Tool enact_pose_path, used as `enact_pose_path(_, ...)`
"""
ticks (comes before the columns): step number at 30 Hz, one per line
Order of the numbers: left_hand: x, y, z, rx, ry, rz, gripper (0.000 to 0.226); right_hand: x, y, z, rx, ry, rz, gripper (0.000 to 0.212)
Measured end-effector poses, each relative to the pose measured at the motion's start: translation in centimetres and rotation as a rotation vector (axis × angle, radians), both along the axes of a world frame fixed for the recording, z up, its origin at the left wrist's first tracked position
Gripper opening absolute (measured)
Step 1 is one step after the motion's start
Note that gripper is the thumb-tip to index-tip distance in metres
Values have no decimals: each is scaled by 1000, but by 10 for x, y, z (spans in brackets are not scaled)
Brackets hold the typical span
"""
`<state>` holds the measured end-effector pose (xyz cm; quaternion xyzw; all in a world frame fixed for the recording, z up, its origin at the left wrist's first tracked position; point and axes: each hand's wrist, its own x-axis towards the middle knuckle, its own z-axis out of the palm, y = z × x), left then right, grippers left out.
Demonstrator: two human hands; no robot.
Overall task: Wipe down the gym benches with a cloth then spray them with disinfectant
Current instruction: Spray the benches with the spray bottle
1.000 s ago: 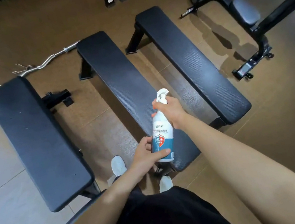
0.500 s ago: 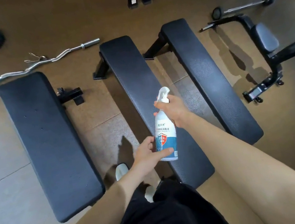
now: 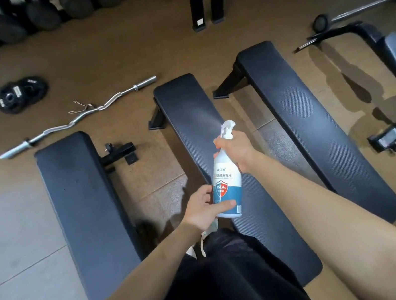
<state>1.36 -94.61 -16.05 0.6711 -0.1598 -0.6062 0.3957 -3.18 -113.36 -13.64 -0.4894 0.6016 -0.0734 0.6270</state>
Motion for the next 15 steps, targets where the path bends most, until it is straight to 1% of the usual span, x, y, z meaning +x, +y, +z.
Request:
enact_pose_path(3, 24, -31, 5, -10, -25, -35, 56, 12, -29, 3, 41, -62, -49, 12)
enact_pose_path(5, 37, -48, 8, -25, -65, -71, 55, 22, -46, 4, 56, -114, -75, 16)
enact_pose_path(7, 45, -63, 10, -12, -93, -64, 56, 34, -60, 3, 47, -90, -46, 24)
enact_pose_path(12, 76, -91, -3, 29, -106, -39, 46, 73, -89, -5, 15, 18, -16, 14)
enact_pose_path(15, 109, -109, -6, 10, -80, -67, 43, 102, -106, -10, 28, 34, -23, 17)
